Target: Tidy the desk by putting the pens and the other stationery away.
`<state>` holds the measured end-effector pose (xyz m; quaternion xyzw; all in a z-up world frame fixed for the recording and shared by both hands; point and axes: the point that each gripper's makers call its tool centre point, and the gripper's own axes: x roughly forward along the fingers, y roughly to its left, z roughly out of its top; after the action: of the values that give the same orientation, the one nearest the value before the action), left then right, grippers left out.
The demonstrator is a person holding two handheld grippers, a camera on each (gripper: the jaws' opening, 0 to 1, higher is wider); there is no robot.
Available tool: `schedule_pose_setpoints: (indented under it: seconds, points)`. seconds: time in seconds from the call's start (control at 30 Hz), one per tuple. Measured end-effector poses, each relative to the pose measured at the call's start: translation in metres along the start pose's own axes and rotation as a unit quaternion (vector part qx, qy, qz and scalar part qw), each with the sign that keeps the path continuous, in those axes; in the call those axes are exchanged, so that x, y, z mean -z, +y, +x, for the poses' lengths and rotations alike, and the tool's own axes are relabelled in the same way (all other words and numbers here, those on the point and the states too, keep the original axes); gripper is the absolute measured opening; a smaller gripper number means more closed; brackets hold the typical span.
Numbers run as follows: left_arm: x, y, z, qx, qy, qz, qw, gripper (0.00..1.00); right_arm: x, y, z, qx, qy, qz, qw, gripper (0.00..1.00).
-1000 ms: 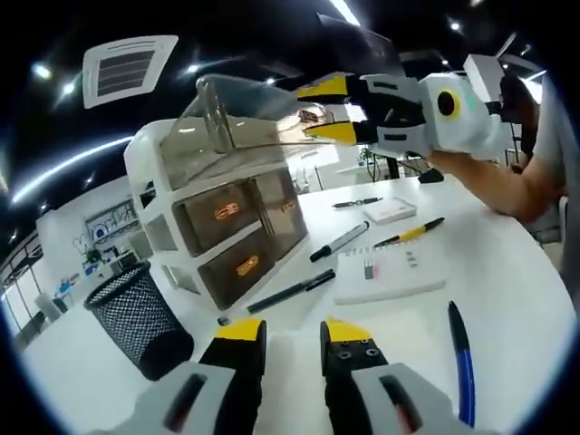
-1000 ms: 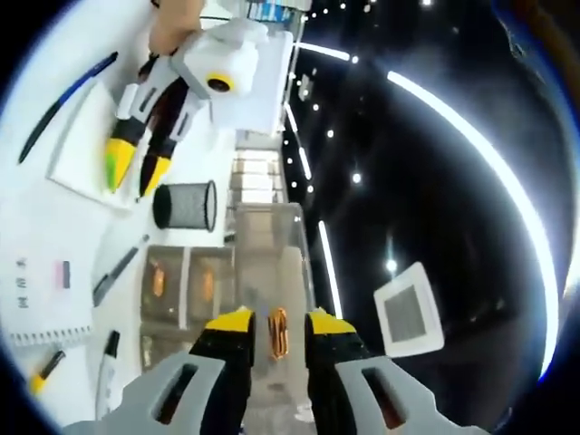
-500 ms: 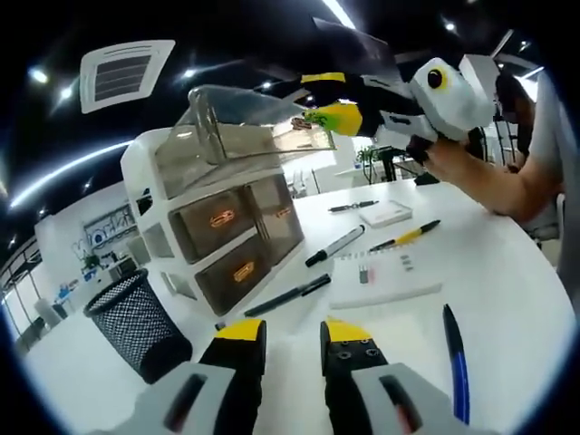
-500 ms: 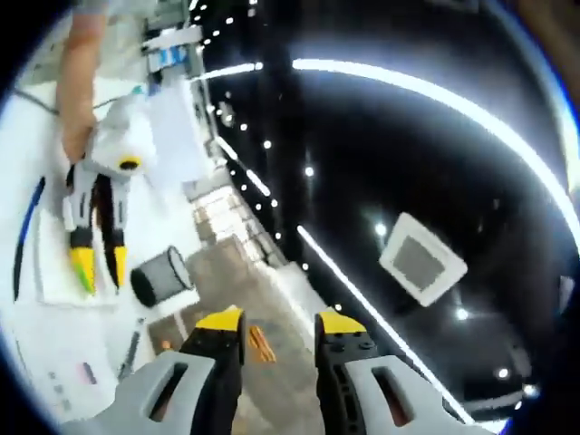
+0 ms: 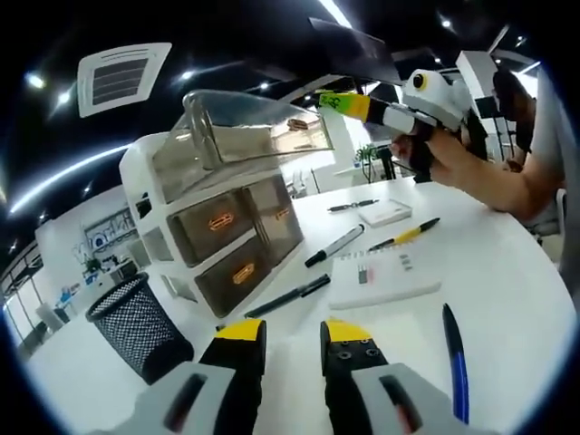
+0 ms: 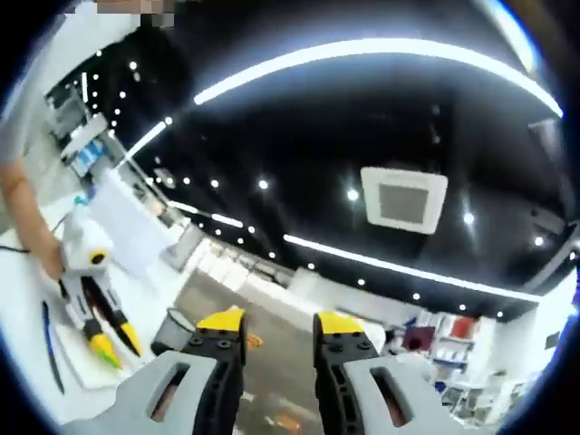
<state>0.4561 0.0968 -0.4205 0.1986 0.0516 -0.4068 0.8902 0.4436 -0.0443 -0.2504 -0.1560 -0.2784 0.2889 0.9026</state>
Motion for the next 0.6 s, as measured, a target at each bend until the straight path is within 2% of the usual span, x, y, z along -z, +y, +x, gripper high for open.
schedule_pose_setpoints:
  seconds: [0.07,0.17,0.3,0.47,0.57,0.6]
  points:
    - [0.0,0.001,0.0,-0.001,0.0,0.0,1.0,0.25,-0.002,-0.001,-0.002,0.002,-0.004,0.006,1.0,0.27]
    - [0.0,0.002,-0.001,-0.003,-0.001,-0.001,1.0,0.25,-0.012,0.007,-0.007,-0.018,-0.027,0.039,0.9987,0.28]
    - [0.0,0.004,-0.002,-0.01,0.002,0.011,0.9999,0.25,-0.008,0.01,-0.023,-0.011,-0.015,0.025,0.9995,0.26]
    - [0.001,0.0,0.0,-0.005,0.004,0.012,0.9999,0.25,-0.001,0.008,-0.044,0.001,-0.002,0.031,0.9995,0.25]
    - [0.001,-0.001,0.0,-0.003,0.004,0.012,0.9999,0.25,0.009,0.011,-0.055,-0.001,0.02,0.026,0.9995,0.25]
    - [0.001,-0.001,0.0,-0.003,0.004,0.011,0.9999,0.25,0.018,0.011,-0.062,-0.003,0.037,0.004,0.9993,0.25]
